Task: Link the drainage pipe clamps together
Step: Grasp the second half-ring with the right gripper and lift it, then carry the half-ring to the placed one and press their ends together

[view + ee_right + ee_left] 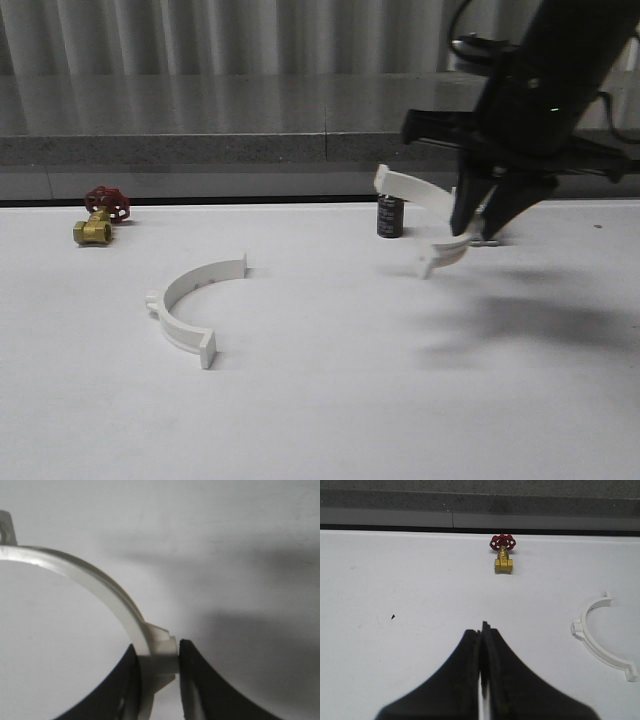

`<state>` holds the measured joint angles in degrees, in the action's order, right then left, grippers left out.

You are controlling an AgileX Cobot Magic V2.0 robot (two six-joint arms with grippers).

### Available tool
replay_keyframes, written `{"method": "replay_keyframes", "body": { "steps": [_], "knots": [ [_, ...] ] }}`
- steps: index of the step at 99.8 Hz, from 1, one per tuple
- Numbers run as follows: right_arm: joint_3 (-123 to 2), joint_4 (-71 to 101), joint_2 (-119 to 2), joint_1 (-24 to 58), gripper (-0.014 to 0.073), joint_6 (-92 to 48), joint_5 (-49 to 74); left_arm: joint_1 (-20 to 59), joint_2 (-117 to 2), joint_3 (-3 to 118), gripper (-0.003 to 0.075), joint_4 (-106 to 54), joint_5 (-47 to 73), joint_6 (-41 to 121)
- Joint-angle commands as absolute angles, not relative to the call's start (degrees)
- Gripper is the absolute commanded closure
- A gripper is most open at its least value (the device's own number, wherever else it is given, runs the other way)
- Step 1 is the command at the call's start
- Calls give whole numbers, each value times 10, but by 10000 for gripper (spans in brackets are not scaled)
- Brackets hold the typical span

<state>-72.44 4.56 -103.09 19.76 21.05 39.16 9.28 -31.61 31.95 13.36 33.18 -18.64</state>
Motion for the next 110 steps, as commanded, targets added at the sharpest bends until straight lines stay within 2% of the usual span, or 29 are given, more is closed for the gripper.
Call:
{"method": "replay_keyframes", "body": {
  "steps": [1,17,29,110],
  "knots": [
    [-764,-32,-1027,249,554,328,375,91,-318,335,741,138,293,-185],
    [-822,-178,-1077,327,554,496,428,91,-318,335,741,138,293,-185],
    [-846,-230,-1102,364,554,558,447,91,-318,335,741,138,293,-185],
    [-880,-208,-1147,405,554,627,404,91,-318,335,741,138,293,-185]
  ]
}}
